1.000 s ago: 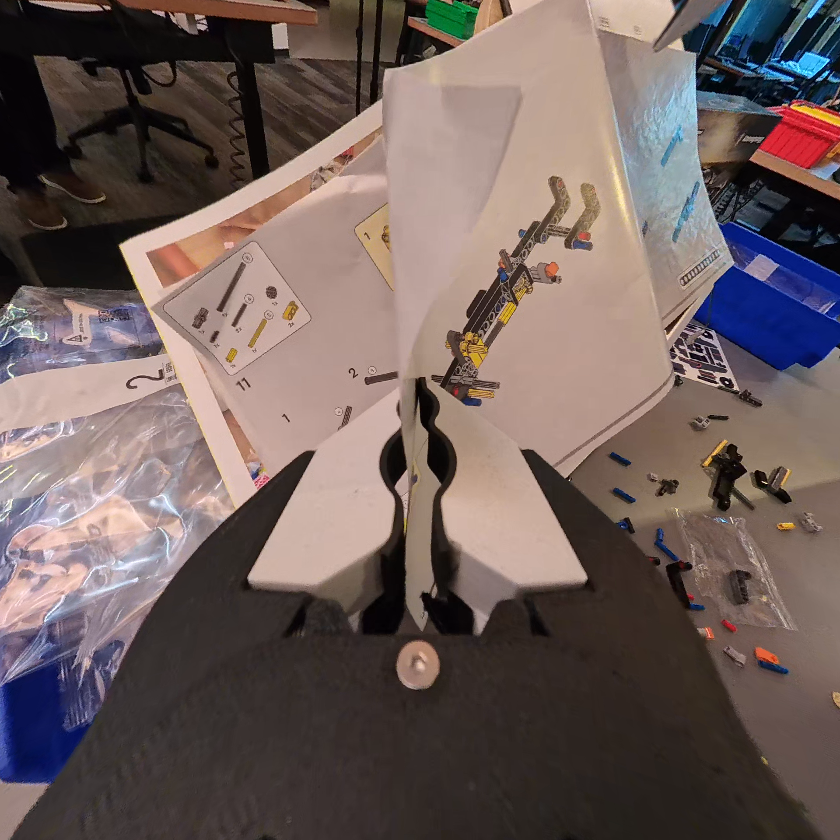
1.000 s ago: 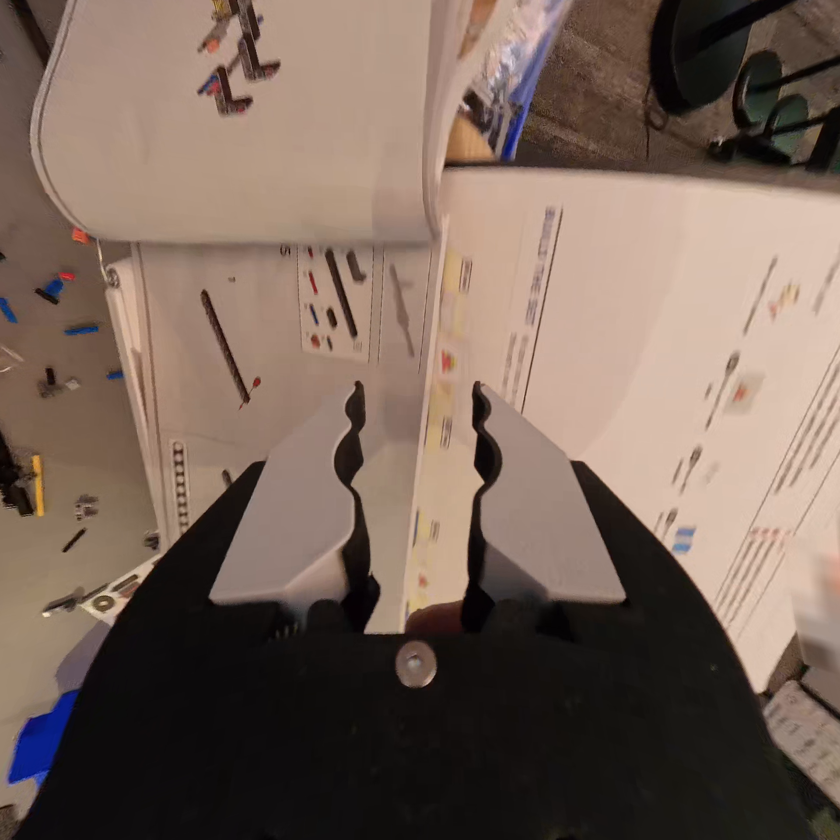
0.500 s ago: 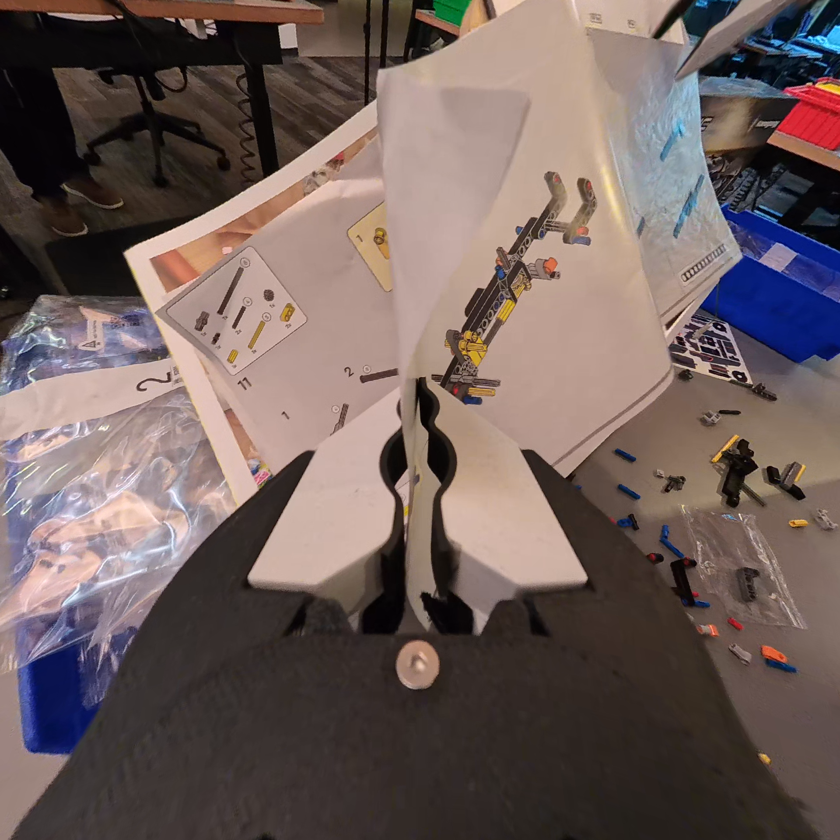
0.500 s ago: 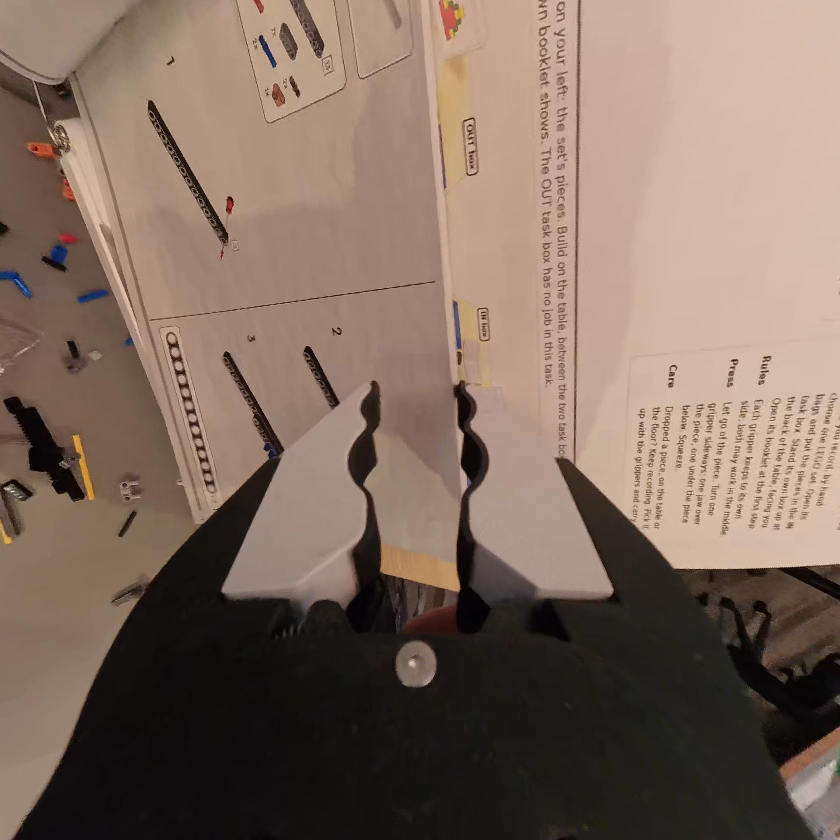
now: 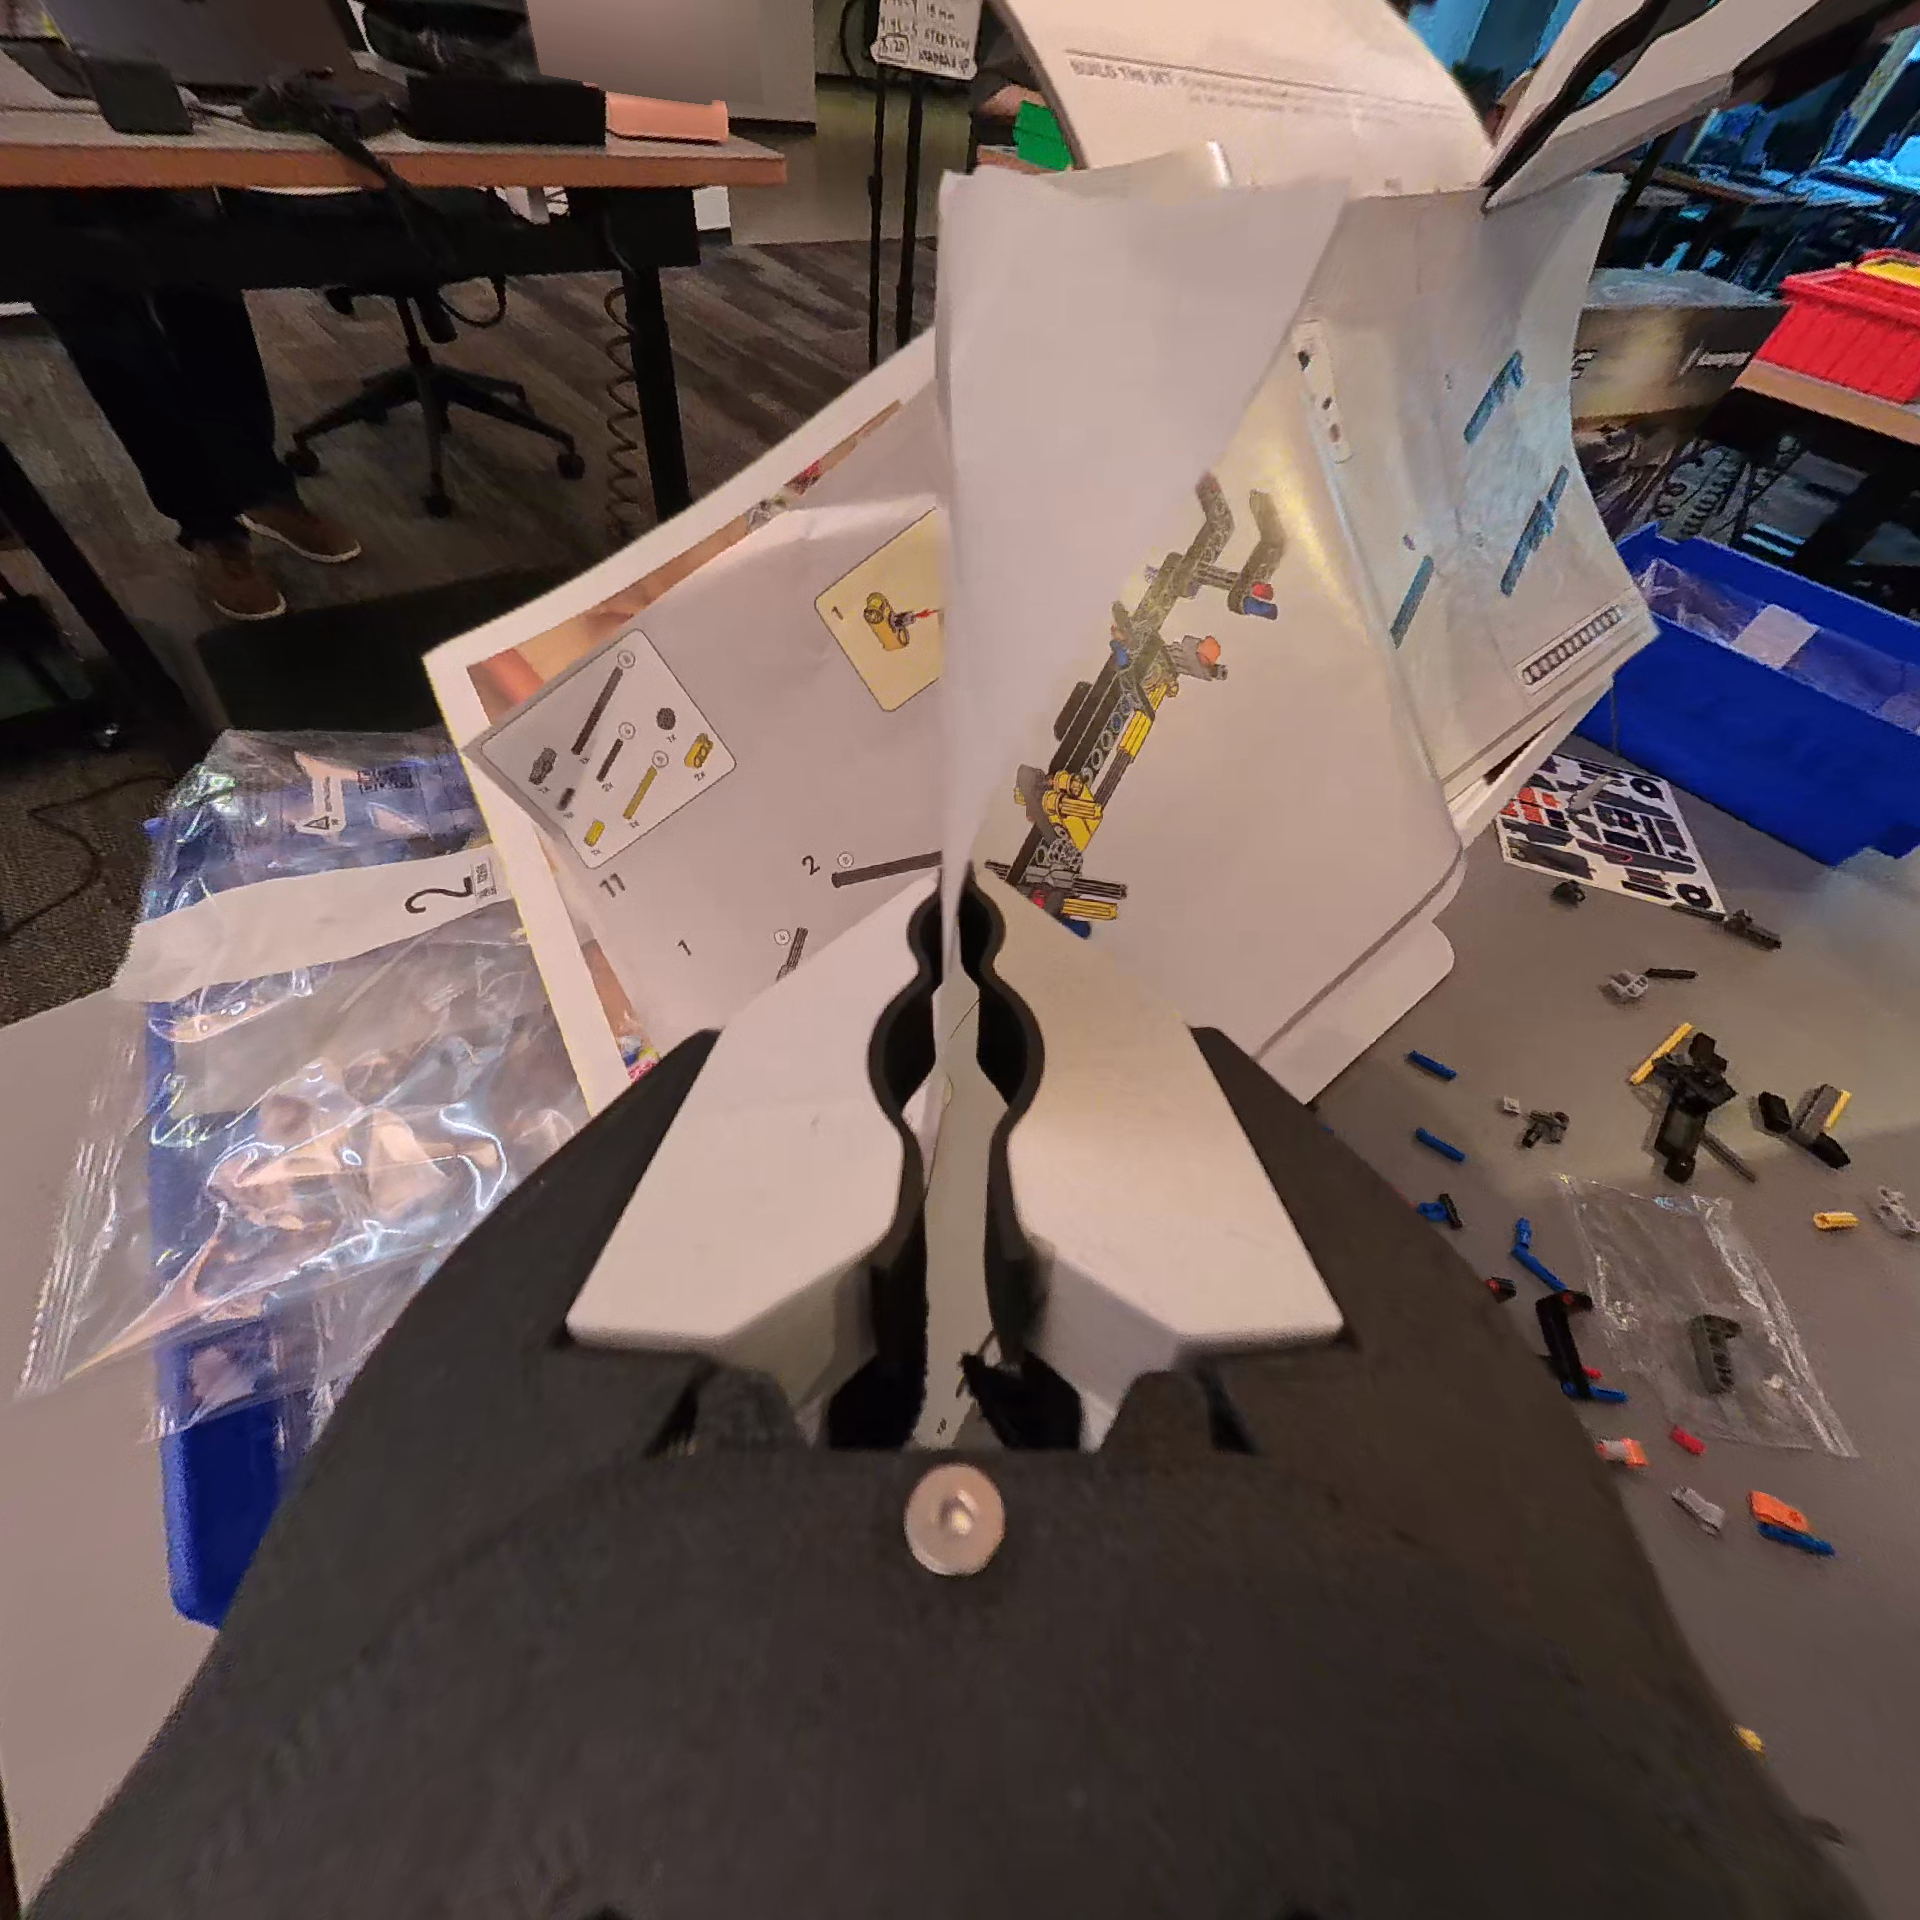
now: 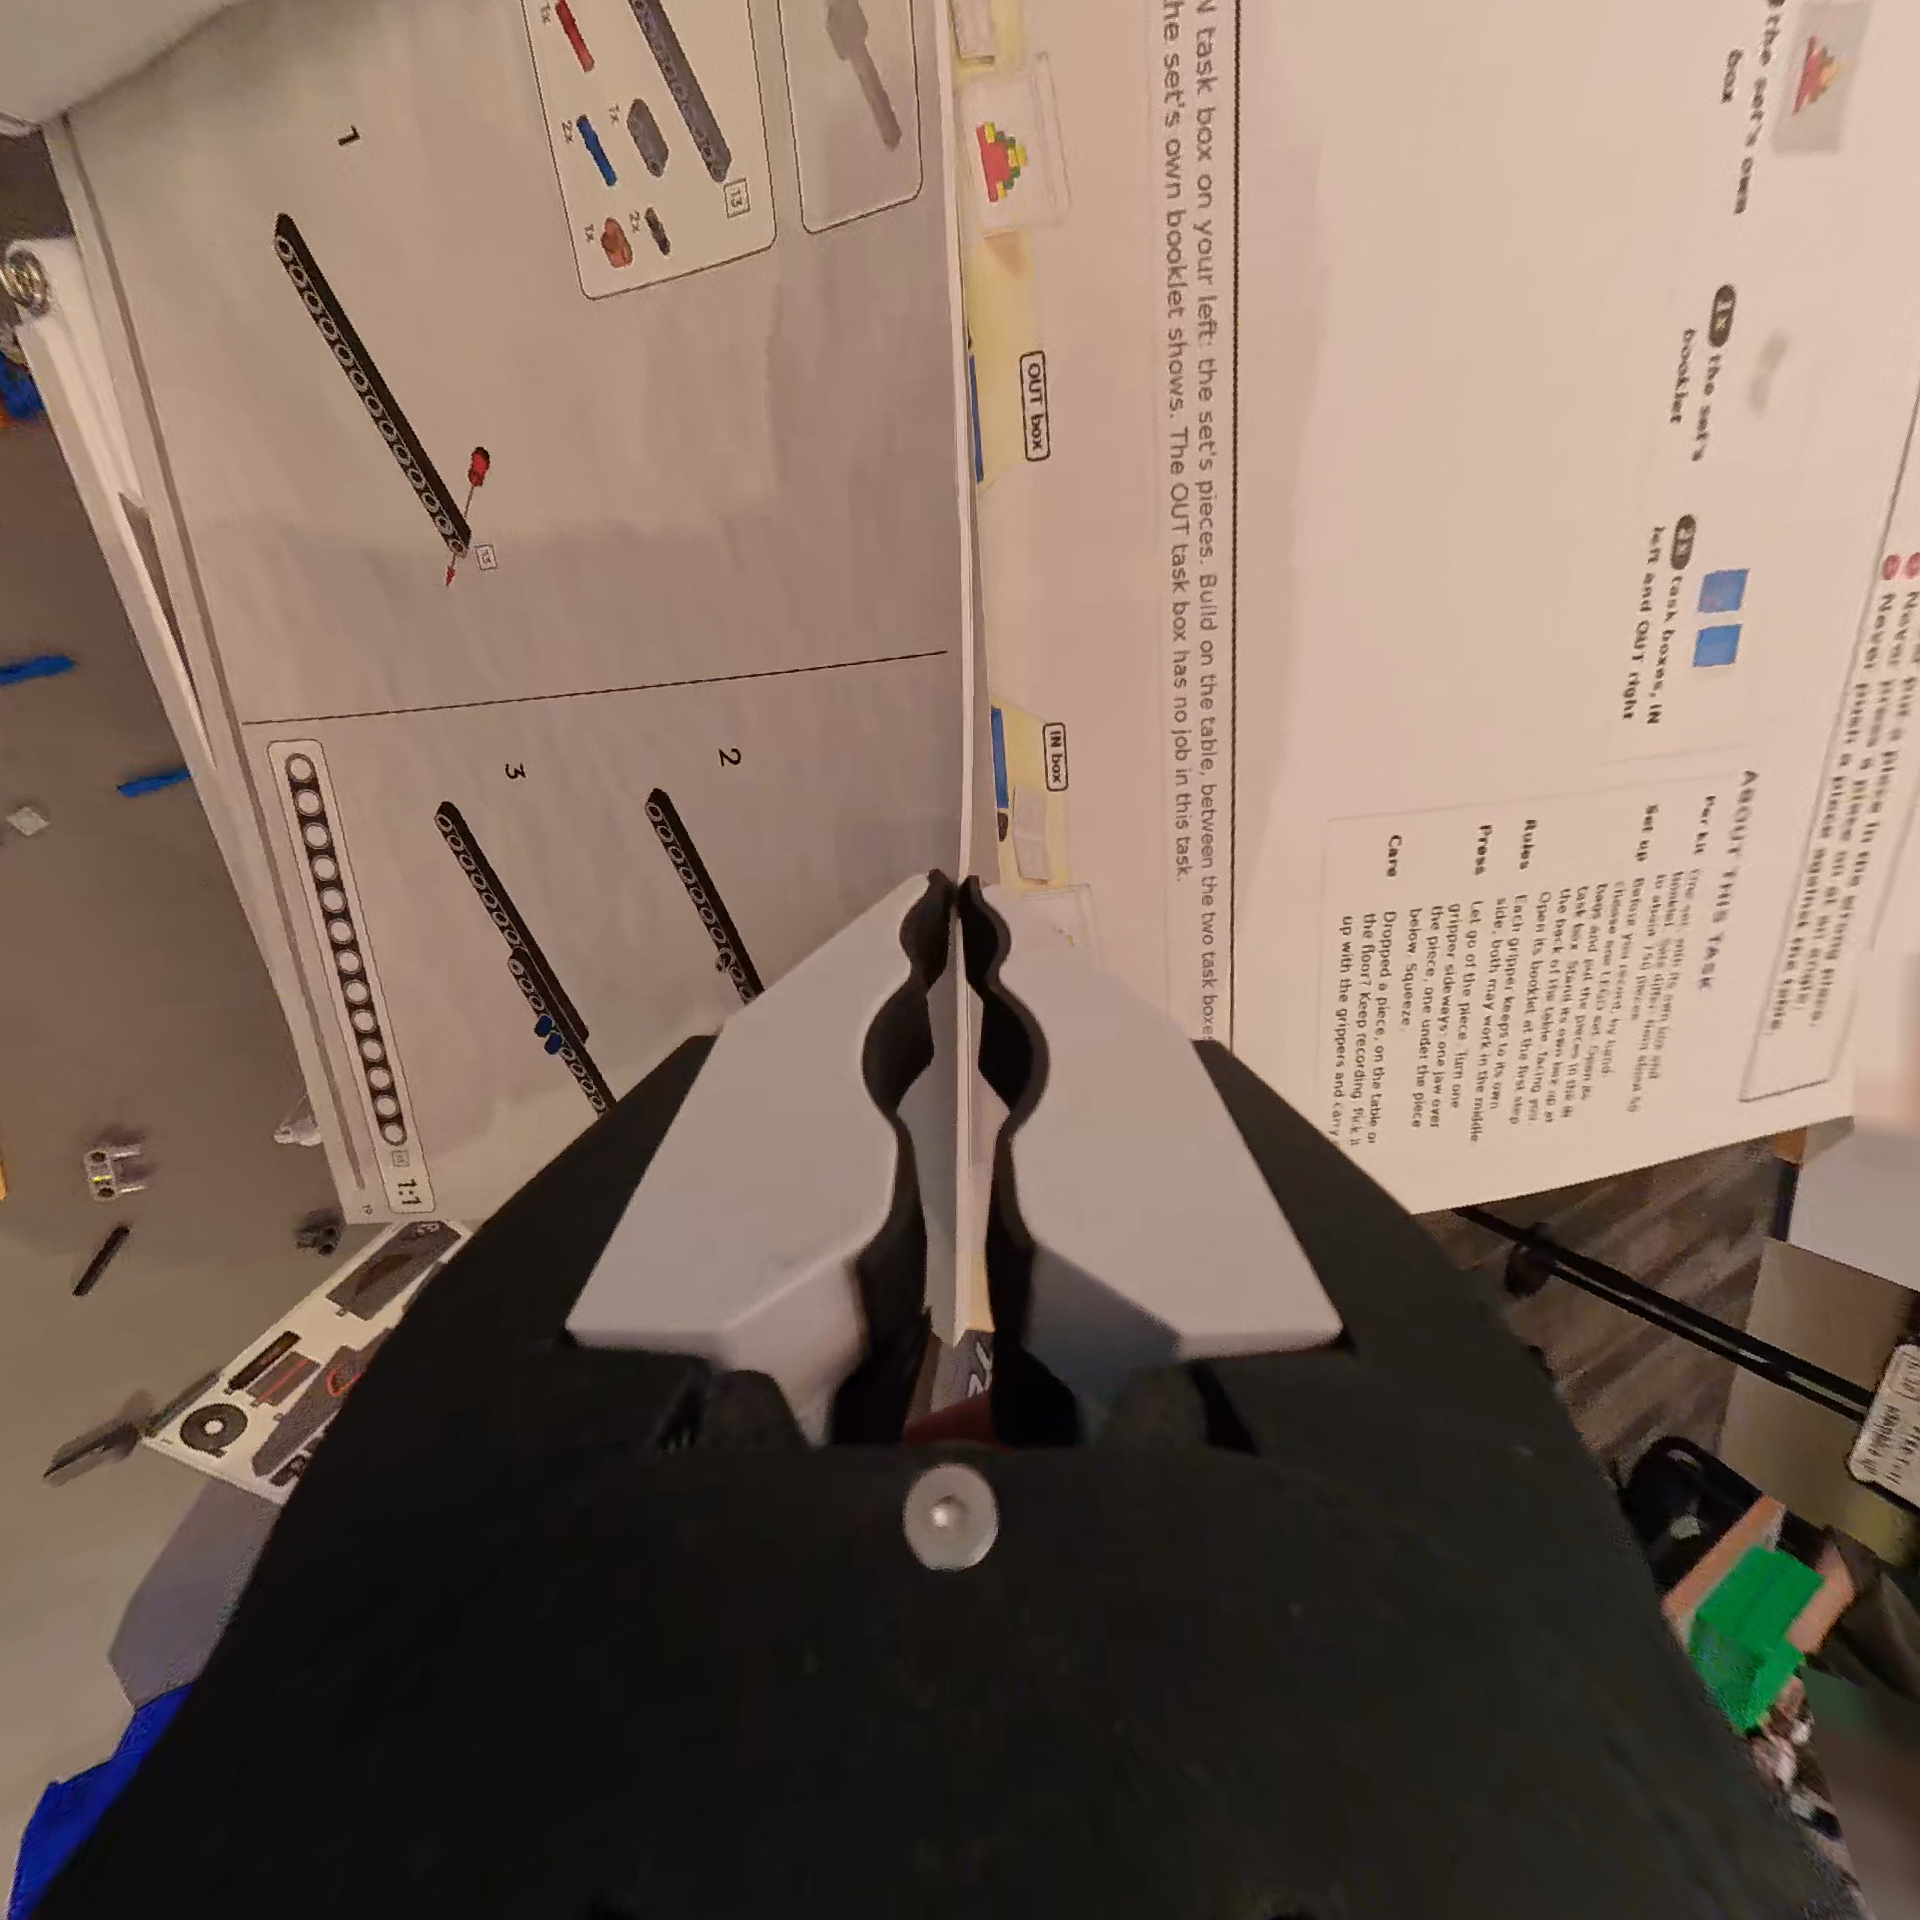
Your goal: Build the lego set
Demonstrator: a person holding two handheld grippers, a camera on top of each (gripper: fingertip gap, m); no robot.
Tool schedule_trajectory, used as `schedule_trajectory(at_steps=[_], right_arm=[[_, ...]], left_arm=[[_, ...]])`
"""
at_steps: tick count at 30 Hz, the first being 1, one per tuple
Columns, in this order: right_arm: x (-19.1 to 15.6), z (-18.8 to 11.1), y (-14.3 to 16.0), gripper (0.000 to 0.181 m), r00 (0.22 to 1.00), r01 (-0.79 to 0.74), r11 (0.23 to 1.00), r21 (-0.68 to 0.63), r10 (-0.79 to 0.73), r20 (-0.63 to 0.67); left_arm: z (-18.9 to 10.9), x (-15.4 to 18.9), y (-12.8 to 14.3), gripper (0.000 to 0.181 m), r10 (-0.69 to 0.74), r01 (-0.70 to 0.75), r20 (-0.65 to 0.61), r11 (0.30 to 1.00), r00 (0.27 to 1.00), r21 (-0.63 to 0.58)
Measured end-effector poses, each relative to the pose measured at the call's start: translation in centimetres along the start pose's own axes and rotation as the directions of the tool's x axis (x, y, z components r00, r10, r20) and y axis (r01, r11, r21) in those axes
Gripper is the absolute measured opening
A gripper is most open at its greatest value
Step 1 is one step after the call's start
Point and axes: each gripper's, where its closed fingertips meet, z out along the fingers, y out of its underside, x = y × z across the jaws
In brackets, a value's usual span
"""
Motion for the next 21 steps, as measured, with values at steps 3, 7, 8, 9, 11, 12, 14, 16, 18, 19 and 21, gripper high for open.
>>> schedule_trajectory(at_steps=[3, 7, 8, 9, 11, 12, 14, 16, 18, 19, 21], right_arm=[[0.4, -0.6, -0.6, 0.000, 1.000, 0.010, 1.000, 0.009, -0.010, -0.004], [1.1, -1.5, -0.1, 0.000, 1.000, 0.016, 1.000, -0.019, -0.017, -0.006], [1.2, -1.7, 0.2, 0.000, 1.000, 0.011, 1.000, -0.026, -0.011, -0.003], [1.3, -1.9, 0.5, 0.000, 1.000, 0.004, 0.999, -0.034, -0.004, 0.002], [1.4, -2.2, 1.4, 0.000, 1.000, 0.000, 0.998, -0.058, 0.000, 0.005], [1.4, -2.4, 1.9, 0.000, 1.000, -0.008, 0.998, -0.067, 0.008, 0.008], [1.6, -2.6, 3.1, 0.000, 1.000, -0.028, 0.996, -0.080, 0.029, 0.011], [1.5, -2.8, 4.2, 0.000, 0.998, -0.058, 0.995, -0.082, 0.060, 0.023], [1.4, -2.8, 5.7, 0.000, 0.997, -0.076, 0.991, -0.106, 0.079, 0.024], [1.4, -2.7, 6.5, 0.000, 0.996, -0.084, 0.989, -0.122, 0.088, 0.022], [1.4, -2.4, 7.7, 0.000, 0.993, -0.114, 0.984, -0.134, 0.118, 0.020]], left_arm=[[0.1, 0.8, -0.1, 0.000, 0.015, -0.015, -0.015, 1.000, 1.000, -0.009], [0.4, 2.3, -0.6, 0.000, 0.036, -0.036, -0.053, 0.999, 0.998, -0.013], [0.5, 2.6, -0.7, 0.000, 0.043, -0.044, -0.061, 0.999, 0.997, -0.018], [0.6, 2.9, -0.9, 0.000, 0.051, -0.052, -0.064, 0.998, 0.997, -0.020], [0.9, 3.4, -1.4, 0.000, 0.061, -0.062, -0.076, 0.998, 0.995, -0.015], [1.2, 3.7, -1.7, 0.000, 0.065, -0.066, -0.083, 0.998, 0.994, -0.012], [2.0, 4.3, -2.0, 0.000, 0.079, -0.082, -0.102, 0.996, 0.992, -0.022], [3.1, 4.8, -2.0, 0.000, 0.104, -0.109, -0.102, 0.993, 0.989, -0.047], [4.1, 5.1, -1.9, 0.000, 0.113, -0.122, -0.117, 0.990, 0.987, -0.067], [4.5, 5.3, -2.0, 0.000, 0.106, -0.115, -0.131, 0.991, 0.986, -0.067], [5.5, 5.4, -1.7, 0.000, 0.088, -0.101, -0.154, 0.991, 0.984, -0.085]])
